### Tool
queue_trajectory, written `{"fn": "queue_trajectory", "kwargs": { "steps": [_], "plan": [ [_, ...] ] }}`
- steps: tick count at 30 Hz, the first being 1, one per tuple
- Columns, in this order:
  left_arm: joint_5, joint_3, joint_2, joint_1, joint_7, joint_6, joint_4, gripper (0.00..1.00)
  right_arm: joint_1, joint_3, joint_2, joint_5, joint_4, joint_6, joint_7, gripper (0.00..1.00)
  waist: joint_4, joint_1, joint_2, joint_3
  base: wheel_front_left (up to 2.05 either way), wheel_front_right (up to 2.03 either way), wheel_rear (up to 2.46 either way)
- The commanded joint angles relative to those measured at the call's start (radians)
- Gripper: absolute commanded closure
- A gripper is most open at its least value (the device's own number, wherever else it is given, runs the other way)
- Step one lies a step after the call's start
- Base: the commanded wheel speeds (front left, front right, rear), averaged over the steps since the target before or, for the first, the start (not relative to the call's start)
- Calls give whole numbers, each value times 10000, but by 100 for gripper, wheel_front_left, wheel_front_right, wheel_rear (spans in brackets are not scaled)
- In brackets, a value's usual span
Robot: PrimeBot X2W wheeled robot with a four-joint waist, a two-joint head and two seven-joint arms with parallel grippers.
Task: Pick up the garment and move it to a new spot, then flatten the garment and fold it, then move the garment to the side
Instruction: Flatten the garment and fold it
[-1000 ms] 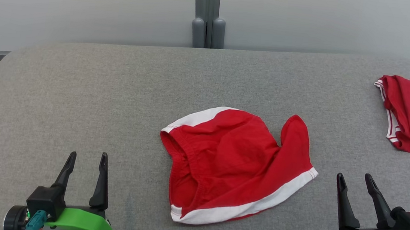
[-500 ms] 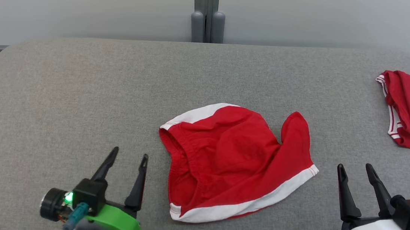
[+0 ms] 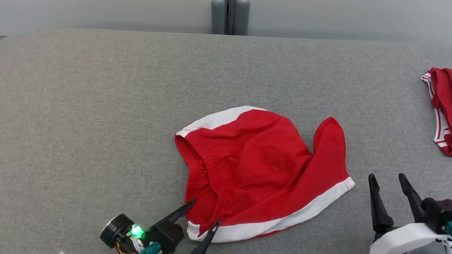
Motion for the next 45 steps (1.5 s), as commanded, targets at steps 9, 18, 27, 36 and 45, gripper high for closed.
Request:
{"fn": "queue_trajectory", "kwargs": {
  "steps": [9, 18, 27, 36, 45],
  "plan": [
    [-766, -745, 493, -557, 68, -20, 1181, 0, -610, 366, -98, 239, 1141, -15, -29, 0, -7, 0, 0, 129, 0, 0, 0],
    [-1254, -1655, 616, -889, 129, -20, 1429, 1, -1677, 1304, -45, 706, 2852, -16, -29, 0, 235, 0, 0, 356, 0, 0, 0],
    [-1683, -2078, 558, -1213, 105, -21, 1715, 84, -2355, 2290, 216, 1688, 4510, -9, -2, 15, 524, 0, 0, 676, 0, 0, 0],
    [-2314, -1736, 347, -988, -11, -9, 1255, 100, -2273, 2454, -98, 2515, 3946, -16, -8, 100, 543, 0, 0, 557, 0, 0, 0],
    [-3305, -364, 298, -935, -34, 52, -660, 100, -1710, 1589, -623, 2369, 1585, -16, -19, 100, 252, 0, 0, 219, 0, 0, 0]
  ]
}}
